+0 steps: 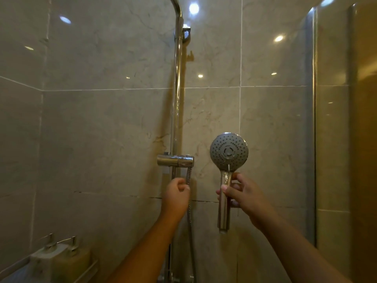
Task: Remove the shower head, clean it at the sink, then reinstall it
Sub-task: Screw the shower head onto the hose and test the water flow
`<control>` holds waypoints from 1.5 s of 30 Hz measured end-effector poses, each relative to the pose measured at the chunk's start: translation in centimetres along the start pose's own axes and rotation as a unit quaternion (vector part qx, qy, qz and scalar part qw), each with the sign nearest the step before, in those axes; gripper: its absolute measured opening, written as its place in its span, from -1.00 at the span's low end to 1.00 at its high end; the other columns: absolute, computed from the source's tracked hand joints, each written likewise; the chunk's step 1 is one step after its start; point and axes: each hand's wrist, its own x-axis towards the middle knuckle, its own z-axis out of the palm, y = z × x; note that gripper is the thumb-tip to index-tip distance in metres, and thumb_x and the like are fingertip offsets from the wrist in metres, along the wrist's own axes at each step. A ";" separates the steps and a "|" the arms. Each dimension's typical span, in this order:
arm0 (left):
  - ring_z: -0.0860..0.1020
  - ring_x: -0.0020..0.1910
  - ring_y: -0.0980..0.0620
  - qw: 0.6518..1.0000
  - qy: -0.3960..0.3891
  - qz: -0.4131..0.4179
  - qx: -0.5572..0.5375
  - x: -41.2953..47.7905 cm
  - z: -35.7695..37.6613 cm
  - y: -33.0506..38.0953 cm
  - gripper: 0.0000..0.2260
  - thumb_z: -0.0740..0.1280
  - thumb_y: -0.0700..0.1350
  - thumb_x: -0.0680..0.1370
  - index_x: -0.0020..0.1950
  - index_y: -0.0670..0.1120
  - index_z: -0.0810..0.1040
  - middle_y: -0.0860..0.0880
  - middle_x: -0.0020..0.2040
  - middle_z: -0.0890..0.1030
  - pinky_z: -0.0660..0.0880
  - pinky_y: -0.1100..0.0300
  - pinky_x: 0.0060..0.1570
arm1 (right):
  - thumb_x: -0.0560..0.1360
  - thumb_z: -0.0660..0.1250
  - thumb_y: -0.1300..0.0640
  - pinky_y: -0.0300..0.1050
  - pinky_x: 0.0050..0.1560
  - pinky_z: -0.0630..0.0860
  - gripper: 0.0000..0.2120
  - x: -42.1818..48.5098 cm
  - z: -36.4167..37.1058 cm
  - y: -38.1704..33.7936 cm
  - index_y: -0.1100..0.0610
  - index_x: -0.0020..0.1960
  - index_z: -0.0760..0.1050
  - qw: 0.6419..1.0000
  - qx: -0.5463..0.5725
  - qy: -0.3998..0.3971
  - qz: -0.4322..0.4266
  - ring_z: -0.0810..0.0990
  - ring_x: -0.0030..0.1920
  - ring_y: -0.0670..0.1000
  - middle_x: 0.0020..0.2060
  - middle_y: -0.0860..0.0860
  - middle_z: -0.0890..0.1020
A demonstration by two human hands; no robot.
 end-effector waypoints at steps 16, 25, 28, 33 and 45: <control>0.62 -0.13 -0.05 0.991 0.006 -0.017 -0.131 1.5 3.3 -2.0 -0.84 0.18 -0.14 0.66 0.08 -0.04 0.56 -0.11 -0.12 0.64 0.59 -0.10 0.08 | 0.58 0.37 0.17 0.02 -0.01 0.66 -0.68 -2.2 -0.5 2.6 0.05 0.30 0.41 1.000 -0.001 0.015 0.026 0.74 -0.04 -0.01 -0.11 -0.04 0.76; 0.56 -0.16 -0.01 0.941 -0.022 -0.107 -0.321 2.5 3.5 -0.8 -0.85 0.29 -0.13 0.62 0.08 -0.12 0.62 -0.11 -0.12 0.61 0.56 0.05 -0.02 | 0.58 0.36 0.21 -0.06 -0.10 0.65 -0.77 -2.1 -1.2 2.5 -0.01 0.17 0.45 1.000 0.010 0.011 0.023 0.75 -0.08 0.02 -0.13 0.00 0.76; 0.56 -0.24 0.05 0.899 -0.062 -0.125 -0.415 3.5 4.0 0.6 -0.86 0.33 -0.15 0.60 0.07 -0.17 0.64 -0.08 -0.19 0.62 0.53 0.13 -0.12 | 0.58 0.36 0.24 -0.07 -0.10 0.66 -0.77 -2.0 -1.8 2.4 0.01 0.18 0.45 1.000 0.022 0.008 0.017 0.75 -0.07 0.06 -0.12 0.04 0.76; 0.59 -0.31 0.08 0.890 -0.113 -0.108 -0.429 3.0 6.2 2.5 -0.86 0.33 -0.17 0.59 0.10 -0.18 0.62 -0.05 -0.23 0.63 0.55 0.23 -0.30 | 0.58 0.36 0.22 0.06 0.00 0.64 -0.78 -1.9 -3.0 2.1 0.03 0.18 0.47 0.999 0.032 0.021 0.016 0.75 -0.07 0.07 -0.12 0.05 0.76; 0.55 -0.31 0.08 0.928 -0.149 -0.013 -0.342 -1.5 6.8 2.7 -0.83 0.31 -0.12 0.61 0.17 -0.13 0.56 -0.05 -0.20 0.62 0.55 0.20 -0.27 | 0.58 0.36 0.22 0.13 0.08 0.64 -0.76 -3.2 -5.0 1.9 0.08 0.23 0.48 0.997 0.063 0.043 0.009 0.75 -0.06 0.08 -0.11 0.09 0.75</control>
